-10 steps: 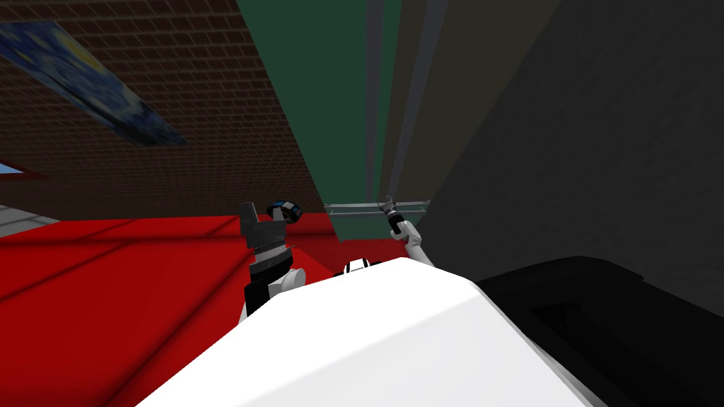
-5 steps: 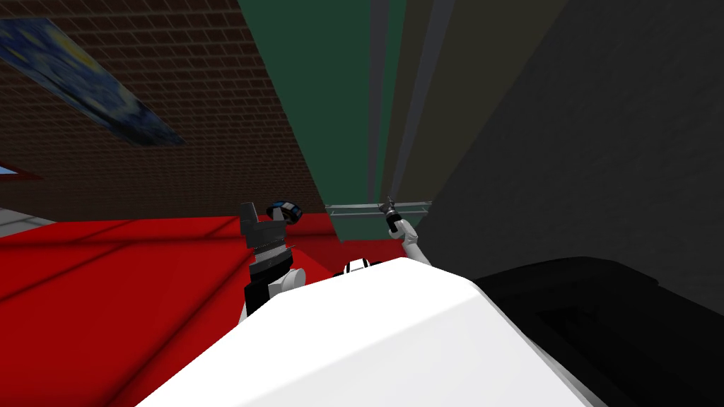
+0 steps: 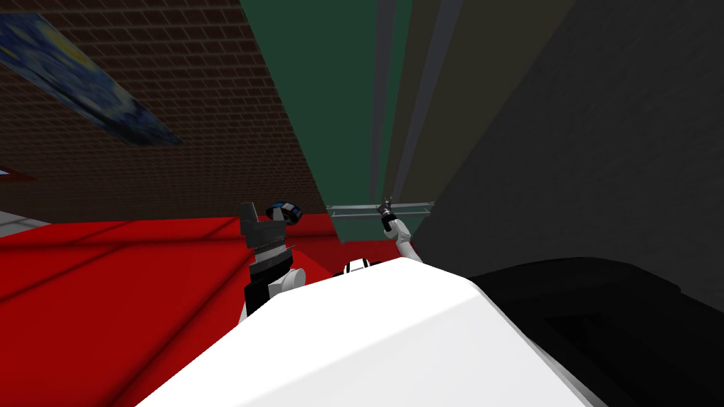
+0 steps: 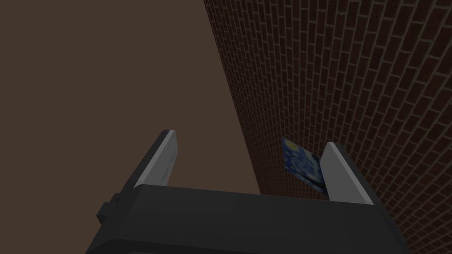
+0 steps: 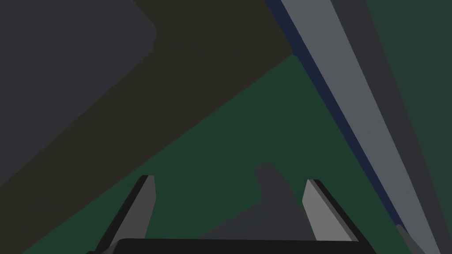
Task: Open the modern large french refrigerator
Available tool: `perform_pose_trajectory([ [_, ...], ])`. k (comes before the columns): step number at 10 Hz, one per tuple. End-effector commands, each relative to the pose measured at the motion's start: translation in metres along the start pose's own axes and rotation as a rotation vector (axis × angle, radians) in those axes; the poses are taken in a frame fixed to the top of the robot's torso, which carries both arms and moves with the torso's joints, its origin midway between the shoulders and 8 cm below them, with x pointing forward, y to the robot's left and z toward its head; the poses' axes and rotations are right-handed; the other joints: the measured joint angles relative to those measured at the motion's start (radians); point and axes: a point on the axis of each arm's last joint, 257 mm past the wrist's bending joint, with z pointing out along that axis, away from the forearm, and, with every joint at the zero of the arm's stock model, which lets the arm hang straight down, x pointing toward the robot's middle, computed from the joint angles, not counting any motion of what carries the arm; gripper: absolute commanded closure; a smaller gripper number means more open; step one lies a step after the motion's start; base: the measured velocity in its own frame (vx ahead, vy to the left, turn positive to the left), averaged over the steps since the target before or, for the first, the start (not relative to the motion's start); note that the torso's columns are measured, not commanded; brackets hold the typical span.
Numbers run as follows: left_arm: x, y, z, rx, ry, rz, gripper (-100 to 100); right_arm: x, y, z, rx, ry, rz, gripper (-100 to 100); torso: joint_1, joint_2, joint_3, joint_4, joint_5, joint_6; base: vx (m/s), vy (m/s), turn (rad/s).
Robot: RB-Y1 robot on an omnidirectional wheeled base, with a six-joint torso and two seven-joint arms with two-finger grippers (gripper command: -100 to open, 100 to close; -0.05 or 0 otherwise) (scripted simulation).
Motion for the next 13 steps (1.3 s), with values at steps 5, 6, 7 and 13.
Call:
perform_pose_trajectory([
  [5,0.0,0.0,0.0,0.0,0.0,0.0,0,-0.022,0.041,0.001,-0.03,0.033,-0.003,-100,-0.001,0.001,0.0,0.0,0.0,0.0,0.015,0.014,-0.003],
  [6,0.0,0.0,0.0,0.0,0.0,0.0,0,-0.022,0.042,0.001,-0.031,0.033,-0.002,-100,-0.001,0.001,0.0,0.0,0.0,0.0,0.0,0.0,0.0],
  [7,0.0,0.0,0.0,0.0,0.0,0.0,0,-0.022,0.041,0.001,-0.031,0.033,-0.002,100,0.0,0.0,0.0,0.0,0.0,0.0,0.0,0.0,0.0],
  [13,0.0,0.0,0.0,0.0,0.0,-0.001,0,0.022,0.002,-0.007,0.047,0.127,0.002,100,0.002,-0.001,-0.001,0.0,0.0,0.0,-0.038,0.235,-0.118],
])
